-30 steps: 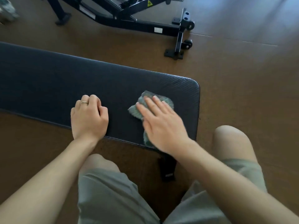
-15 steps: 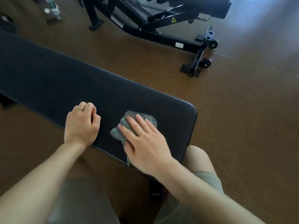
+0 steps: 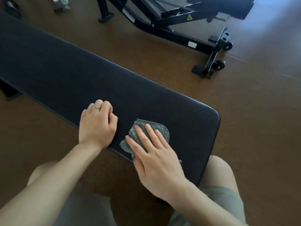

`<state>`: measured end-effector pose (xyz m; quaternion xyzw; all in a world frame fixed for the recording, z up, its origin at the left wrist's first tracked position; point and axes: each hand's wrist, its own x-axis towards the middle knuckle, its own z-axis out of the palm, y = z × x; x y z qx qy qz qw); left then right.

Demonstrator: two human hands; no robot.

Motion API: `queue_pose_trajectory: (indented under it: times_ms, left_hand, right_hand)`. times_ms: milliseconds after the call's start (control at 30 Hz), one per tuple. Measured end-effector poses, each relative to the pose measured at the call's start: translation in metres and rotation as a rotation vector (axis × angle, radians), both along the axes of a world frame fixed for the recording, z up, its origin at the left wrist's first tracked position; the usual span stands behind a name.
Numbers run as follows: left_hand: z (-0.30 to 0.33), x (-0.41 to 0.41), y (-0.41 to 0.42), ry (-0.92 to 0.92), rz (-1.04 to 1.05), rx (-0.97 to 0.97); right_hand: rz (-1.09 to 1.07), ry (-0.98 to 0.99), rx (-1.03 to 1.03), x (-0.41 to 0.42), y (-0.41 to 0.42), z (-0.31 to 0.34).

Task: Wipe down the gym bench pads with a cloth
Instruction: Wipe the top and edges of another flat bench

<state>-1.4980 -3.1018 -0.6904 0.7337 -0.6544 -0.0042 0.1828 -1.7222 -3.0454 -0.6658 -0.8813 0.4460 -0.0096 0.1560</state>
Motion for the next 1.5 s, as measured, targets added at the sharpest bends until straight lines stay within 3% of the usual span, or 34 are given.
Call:
queue_pose_trajectory:
  times_ms: [200,333,533,700,867,967,1033,1200,1333,1500]
  left_hand:
    - [0.02,0.042,-0.016,-0.007,-0.295,-0.009]
    - [0.019,0.126,-0.052,-0.145,-0.241,-0.033]
    - [0.006,0.15,-0.064,0.01,-0.253,0.013]
    - [0.008,0.155,-0.062,0.08,-0.264,0.011]
    - [0.008,0.155,-0.063,0.084,-0.296,0.026]
    - [0.007,0.155,-0.063,0.078,-0.302,0.017]
    - [0.008,0.155,-0.063,0.078,-0.313,0.017]
    - [0.008,0.161,-0.063,0.078,-0.326,0.023]
    - [0.009,0.162,-0.063,0.093,-0.344,0.037]
    - [0.008,0.163,-0.063,0.109,-0.361,0.022]
  right_hand:
    - [-0.189,0.146,-0.023,-0.007,0.01,0.001]
    - [-0.346,0.095,-0.049,0.064,0.012,-0.003]
    - [-0.389,0.035,-0.084,0.185,-0.028,-0.01]
    - [-0.482,0.055,-0.081,0.193,-0.026,-0.008]
    - [-1.057,0.074,-0.084,0.123,0.015,-0.008]
    - [-1.339,0.061,-0.043,0.128,0.015,-0.01]
    - [-1.335,0.022,-0.077,0.167,0.0,-0.008]
    - [-0.968,-0.049,-0.067,0.265,-0.024,-0.008]
    - [-0.954,0.012,-0.101,0.212,-0.011,-0.008]
    - [-1.494,0.067,0.024,0.125,-0.007,-0.004]
